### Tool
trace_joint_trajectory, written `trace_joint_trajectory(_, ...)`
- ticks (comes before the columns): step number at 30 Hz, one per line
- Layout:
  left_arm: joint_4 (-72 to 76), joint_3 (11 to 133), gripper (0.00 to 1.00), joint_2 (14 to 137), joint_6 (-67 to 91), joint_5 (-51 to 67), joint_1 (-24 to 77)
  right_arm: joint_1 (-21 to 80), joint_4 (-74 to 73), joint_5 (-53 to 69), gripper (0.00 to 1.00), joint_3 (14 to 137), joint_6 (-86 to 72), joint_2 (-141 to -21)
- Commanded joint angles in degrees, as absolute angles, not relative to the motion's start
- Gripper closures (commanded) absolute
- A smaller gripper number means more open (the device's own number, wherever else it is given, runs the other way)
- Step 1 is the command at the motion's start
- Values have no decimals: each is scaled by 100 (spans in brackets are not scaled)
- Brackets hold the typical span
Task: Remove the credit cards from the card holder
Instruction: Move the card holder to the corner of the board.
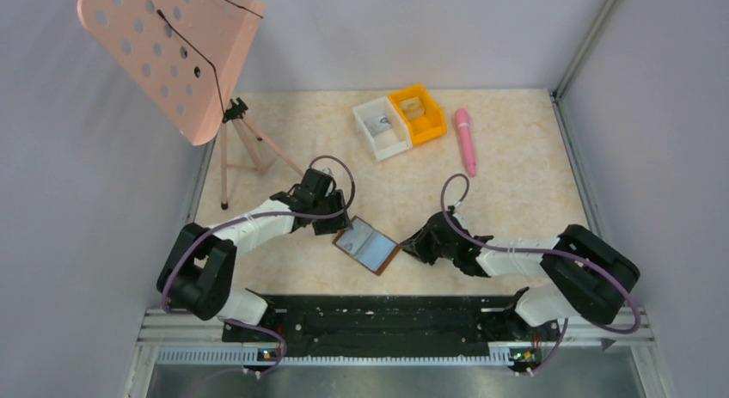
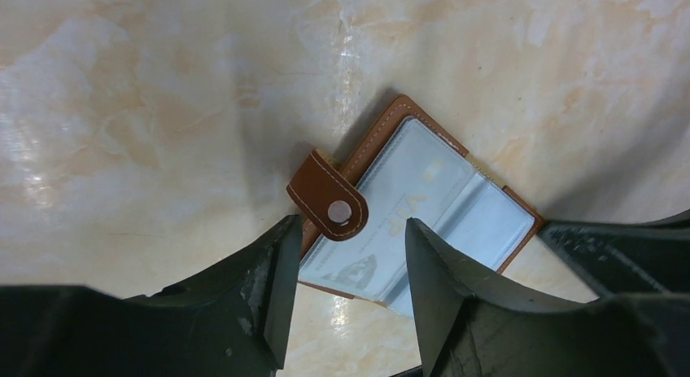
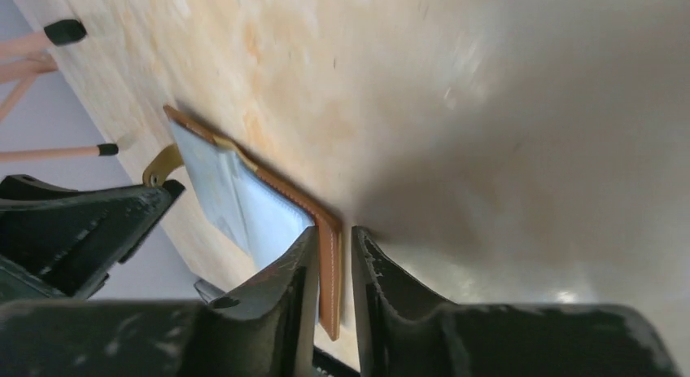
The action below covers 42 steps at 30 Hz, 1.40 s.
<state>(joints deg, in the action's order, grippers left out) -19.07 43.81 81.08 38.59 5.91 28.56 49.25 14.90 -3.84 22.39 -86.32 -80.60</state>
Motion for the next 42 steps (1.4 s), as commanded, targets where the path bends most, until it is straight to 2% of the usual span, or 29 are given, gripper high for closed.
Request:
trace_joint_trajectory(1, -1526, 4336, 47, 8443, 3762, 1207, 2926, 4222, 938, -392, 81, 2149, -7389, -7763)
trace_joint_trajectory(4, -1437, 4358, 49, 8588, 3742, 1316, 3158, 3860, 520, -302, 81, 2191, -6741, -7340)
trace_joint_trajectory(10, -677, 3931, 56, 8714, 4210, 2030, 3315, 3771, 25, -254, 75, 2349, -5938, -6281)
trace_joint_trajectory(17, -464, 3879, 56, 8619, 4783, 2171, 3930, 3764, -1126, -197, 71, 2958, -4934, -5427)
trace_joint_trajectory(24, -46, 3748, 55, 7988, 5393, 2035, 4229, 3736, -1305, 356, 70, 2983, -5017, -5005)
trace_joint_trajectory(28, -1294, 4509, 53, 7875, 4672, 1352, 4077, 3736, -855, 733, 70, 2584, -5276, -4949)
trace_joint_trajectory(34, -2046, 4770, 49, 7792, 4162, 413, 3807, 3735, -784, 792, 70, 2464, -5368, -4837)
trace_joint_trajectory(42, -2225, 4598, 41, 8267, 3897, 396, 3668, 3735, -841, 922, 70, 2387, -5386, -4624)
